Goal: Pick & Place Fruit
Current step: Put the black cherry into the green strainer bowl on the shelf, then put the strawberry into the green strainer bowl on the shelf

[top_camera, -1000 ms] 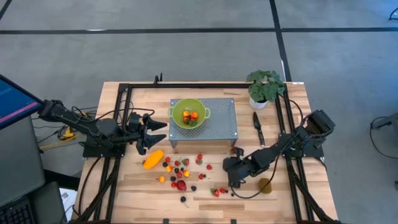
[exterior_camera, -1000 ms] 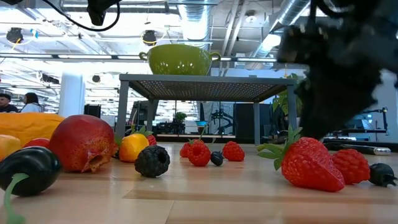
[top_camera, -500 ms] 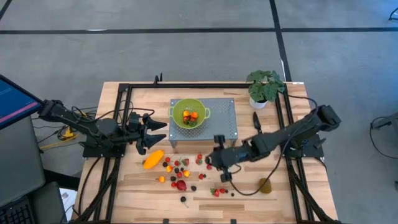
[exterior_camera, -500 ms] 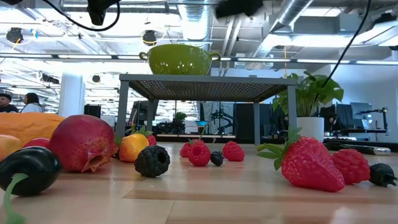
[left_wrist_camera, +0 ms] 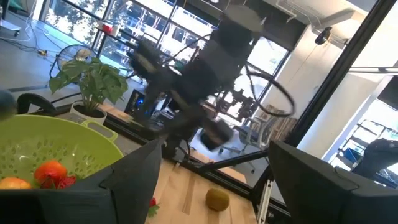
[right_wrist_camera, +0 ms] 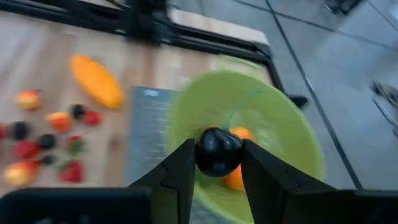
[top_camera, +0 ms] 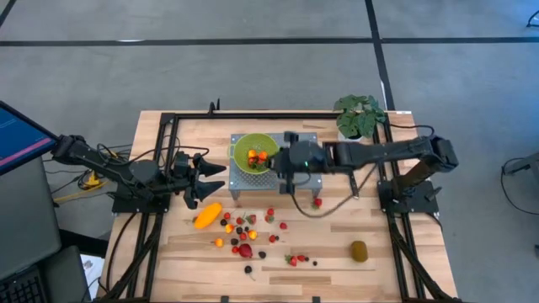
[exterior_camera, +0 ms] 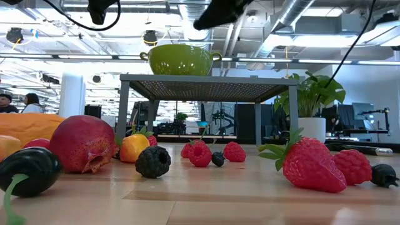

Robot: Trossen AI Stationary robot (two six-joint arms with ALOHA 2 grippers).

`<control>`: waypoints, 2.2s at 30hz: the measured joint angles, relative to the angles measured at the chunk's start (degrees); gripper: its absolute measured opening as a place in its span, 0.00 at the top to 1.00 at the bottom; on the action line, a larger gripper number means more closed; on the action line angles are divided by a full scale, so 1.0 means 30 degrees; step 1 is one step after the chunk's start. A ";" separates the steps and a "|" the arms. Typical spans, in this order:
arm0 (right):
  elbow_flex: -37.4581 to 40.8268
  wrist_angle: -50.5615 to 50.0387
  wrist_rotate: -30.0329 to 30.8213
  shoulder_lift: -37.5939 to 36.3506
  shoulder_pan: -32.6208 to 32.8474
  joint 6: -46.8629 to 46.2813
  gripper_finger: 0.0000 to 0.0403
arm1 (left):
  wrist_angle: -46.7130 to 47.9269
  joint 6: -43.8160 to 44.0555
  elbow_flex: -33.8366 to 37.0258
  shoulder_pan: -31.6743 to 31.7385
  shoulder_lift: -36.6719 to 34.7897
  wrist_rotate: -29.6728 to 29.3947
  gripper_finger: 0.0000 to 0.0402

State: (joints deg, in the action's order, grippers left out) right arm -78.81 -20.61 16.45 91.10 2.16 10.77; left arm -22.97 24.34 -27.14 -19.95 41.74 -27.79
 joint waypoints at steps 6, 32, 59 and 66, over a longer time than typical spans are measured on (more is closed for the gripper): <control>0.0015 0.0026 -0.1427 0.0556 -0.2228 -0.0844 0.73 | -0.0107 0.0000 0.0000 0.0003 0.0000 -0.0007 0.28; -0.0363 -0.1915 -0.1525 0.0251 -0.2011 -0.1093 0.47 | -0.0245 0.0000 0.0000 0.0002 0.0000 -0.0006 0.28; 0.9459 -0.5687 0.1553 -0.4965 0.7552 -1.5277 0.66 | -0.0409 0.0000 0.0007 -0.0001 -0.0004 -0.0004 0.28; 1.2396 -0.3164 0.4388 -0.4869 0.9409 -1.8327 0.67 | -0.0442 0.0000 0.0007 -0.0001 -0.0004 -0.0004 0.28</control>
State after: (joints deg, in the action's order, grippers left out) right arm -41.62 -30.10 29.62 76.49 30.39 -44.21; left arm -24.29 24.34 -27.11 -19.95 41.72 -27.80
